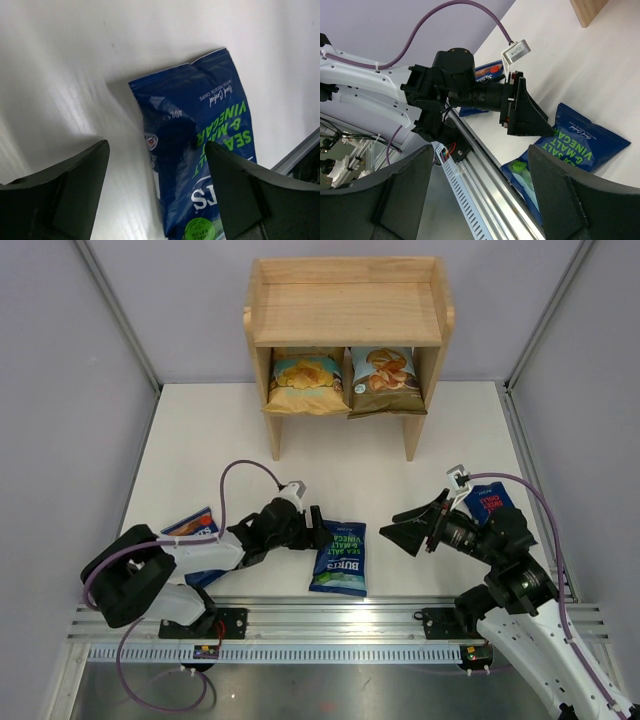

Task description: Place and organize the chips bags onto the shelf

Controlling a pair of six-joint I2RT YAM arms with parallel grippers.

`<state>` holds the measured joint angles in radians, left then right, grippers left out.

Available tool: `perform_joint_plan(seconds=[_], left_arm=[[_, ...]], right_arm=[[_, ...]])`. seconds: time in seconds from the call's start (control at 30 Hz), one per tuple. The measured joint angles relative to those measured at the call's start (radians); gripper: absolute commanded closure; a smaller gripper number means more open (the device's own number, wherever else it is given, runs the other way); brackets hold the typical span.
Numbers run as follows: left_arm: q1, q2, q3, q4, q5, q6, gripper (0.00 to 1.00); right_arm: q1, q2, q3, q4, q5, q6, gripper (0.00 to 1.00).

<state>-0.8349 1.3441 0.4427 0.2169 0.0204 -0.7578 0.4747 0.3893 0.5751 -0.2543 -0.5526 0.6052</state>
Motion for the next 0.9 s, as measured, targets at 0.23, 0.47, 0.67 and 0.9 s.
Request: perform_joint_plan(seconds=[0.23,0.47,0.67,0.9], left_arm=[[0.002,0.098,0.002,0.146,0.035,-0.043,0.40],[0.004,0.130,0.011,0.139,0.025,-0.065,0.69],[0.004,0.115,0.011,0.115,0.021,-0.087,0.93],[0.004,-0.015,-0.016,0.010,-0.050,-0.157,1.00]], right_arm=[[0.000,0.013,-0.003,0.023,-0.006,0.005,0.18],[0.000,0.011,-0.003,0.025,-0.006,0.005,0.18],[0.000,0.027,-0.037,0.049,0.000,0.009,0.18],[0.000,0.078,-0.164,0.091,0.077,0.091,0.17]])
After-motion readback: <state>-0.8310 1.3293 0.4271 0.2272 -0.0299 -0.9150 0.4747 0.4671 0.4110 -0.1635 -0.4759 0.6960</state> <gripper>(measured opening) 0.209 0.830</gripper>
